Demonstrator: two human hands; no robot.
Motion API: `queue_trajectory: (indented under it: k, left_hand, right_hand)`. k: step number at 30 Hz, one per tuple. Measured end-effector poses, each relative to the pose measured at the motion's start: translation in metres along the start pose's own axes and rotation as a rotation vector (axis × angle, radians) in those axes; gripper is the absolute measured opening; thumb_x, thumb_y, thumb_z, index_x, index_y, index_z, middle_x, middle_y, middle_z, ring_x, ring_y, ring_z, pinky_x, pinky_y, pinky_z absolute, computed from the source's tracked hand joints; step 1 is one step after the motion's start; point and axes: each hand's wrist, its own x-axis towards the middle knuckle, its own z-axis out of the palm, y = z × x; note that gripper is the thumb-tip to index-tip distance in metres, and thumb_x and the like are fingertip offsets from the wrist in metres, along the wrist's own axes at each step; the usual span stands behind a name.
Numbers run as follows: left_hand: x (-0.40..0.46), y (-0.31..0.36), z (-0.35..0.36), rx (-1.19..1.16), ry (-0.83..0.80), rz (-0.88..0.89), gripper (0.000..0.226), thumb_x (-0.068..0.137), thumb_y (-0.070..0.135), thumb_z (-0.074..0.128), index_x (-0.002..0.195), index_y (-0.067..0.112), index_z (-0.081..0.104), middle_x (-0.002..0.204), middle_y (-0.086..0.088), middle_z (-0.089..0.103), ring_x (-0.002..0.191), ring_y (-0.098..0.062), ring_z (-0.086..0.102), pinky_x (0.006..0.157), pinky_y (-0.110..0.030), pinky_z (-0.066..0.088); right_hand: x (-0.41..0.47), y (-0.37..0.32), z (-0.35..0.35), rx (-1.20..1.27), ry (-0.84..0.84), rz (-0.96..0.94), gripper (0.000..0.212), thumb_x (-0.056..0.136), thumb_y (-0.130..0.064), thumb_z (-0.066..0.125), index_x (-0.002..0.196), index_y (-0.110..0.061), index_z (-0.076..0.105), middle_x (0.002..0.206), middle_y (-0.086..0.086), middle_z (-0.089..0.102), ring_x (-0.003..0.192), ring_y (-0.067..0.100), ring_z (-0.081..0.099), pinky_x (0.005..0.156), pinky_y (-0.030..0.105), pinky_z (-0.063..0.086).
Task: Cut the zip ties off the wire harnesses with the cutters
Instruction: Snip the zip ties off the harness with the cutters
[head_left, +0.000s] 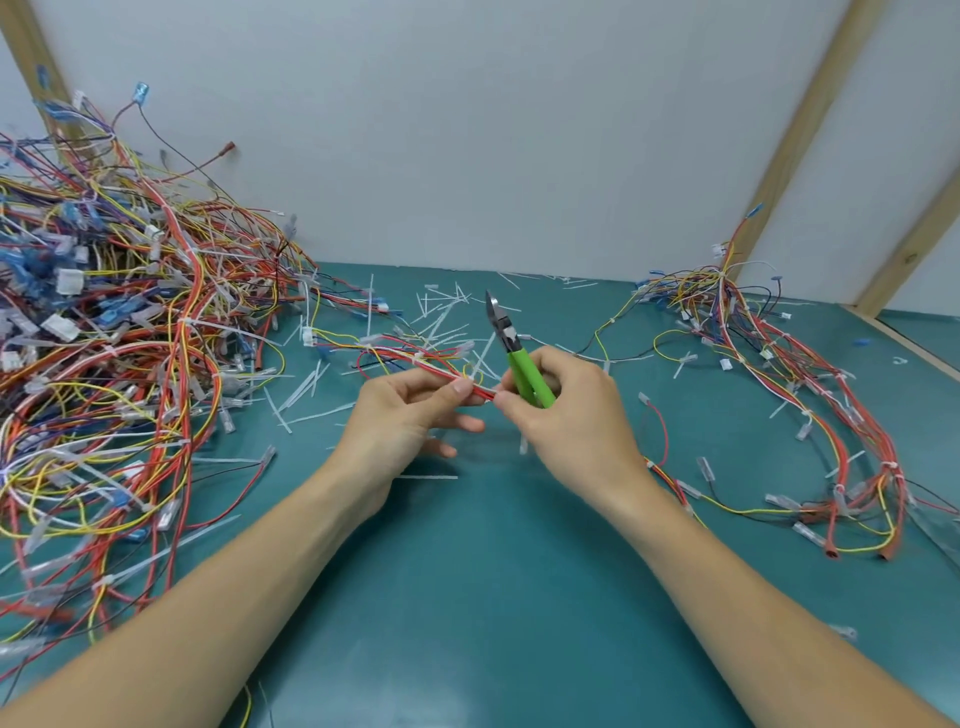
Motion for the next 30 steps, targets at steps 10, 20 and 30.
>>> queue_trajectory:
  k: [10,20,30]
  left_hand:
    - [0.002,0.002,-0.002,0.042,0.067,0.097,0.010,0.104,0.020,0.054,0.098,0.014,0.059,0.091,0.004,0.075,0.079,-0.015,0.076,0.047,-0.023,0.052]
    - [0.008,-0.001,-0.010,-0.032,0.230,0.080,0.014,0.096,0.026,0.066,0.094,0.013,0.069,0.079,0.003,0.075,0.053,-0.008,0.063,0.044,-0.018,0.043]
    - [0.009,-0.002,-0.009,0.002,0.236,0.104,0.015,0.094,0.027,0.069,0.089,0.013,0.070,0.078,0.003,0.076,0.053,-0.005,0.058,0.044,-0.017,0.041]
  right_hand:
    - [0.009,0.009,-0.015,-0.008,-0.047,0.142,0.048,0.081,-0.076,0.057,0.082,-0.033,0.076,0.081,-0.015,0.075,0.077,0.011,0.073,0.084,0.044,0.058]
    - [0.008,0.000,-0.018,0.467,-0.579,0.486,0.058,0.100,-0.058,0.052,0.103,-0.004,0.074,0.096,0.013,0.079,0.072,0.023,0.073,0.056,0.037,0.061]
    - [0.011,0.002,-0.023,0.478,-0.631,0.524,0.054,0.100,-0.051,0.051,0.103,-0.003,0.077,0.099,0.015,0.079,0.076,0.027,0.075,0.059,0.040,0.063]
